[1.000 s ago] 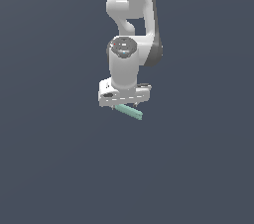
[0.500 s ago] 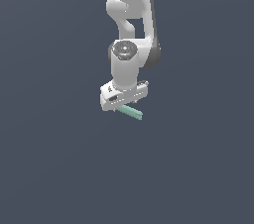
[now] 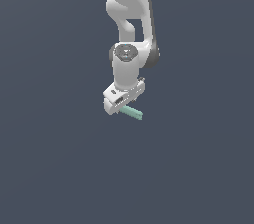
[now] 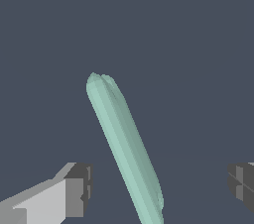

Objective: Pick up the object and move it to a goal position.

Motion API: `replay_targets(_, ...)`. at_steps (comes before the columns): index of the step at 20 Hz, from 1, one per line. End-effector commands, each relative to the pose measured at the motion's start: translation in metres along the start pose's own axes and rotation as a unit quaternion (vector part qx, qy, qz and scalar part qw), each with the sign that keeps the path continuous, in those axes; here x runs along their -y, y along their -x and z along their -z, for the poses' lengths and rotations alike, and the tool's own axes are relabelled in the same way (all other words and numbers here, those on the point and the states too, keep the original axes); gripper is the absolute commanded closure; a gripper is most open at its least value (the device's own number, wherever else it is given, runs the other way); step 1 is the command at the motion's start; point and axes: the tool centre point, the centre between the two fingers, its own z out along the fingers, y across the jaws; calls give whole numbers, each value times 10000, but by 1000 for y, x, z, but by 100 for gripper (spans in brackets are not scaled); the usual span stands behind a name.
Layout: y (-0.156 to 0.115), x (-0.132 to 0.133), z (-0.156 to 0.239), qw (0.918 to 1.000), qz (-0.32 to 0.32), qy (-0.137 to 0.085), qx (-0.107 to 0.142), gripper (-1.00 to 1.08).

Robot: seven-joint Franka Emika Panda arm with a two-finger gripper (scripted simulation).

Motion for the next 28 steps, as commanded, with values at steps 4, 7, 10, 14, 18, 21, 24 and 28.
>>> replay_targets(4,4,7,-9,9970,778,10,-35,-92)
replay_targets(7,5,10,-12,9935,1136,15,-52,-92)
replay_targets(10,7,13,-15,9897,1427,19,-67,-92)
replay_targets(14,8,16,-18,9852,1714,24,-81,-92)
replay_targets(18,9,17,-20,9820,1886,28,-91,-92)
replay_targets(21,9,18,-21,9810,1940,29,-94,-92)
replay_targets(24,9,18,-21,9813,1920,28,-92,-92)
replay_targets(28,9,18,-29,9813,1923,28,-92,-92)
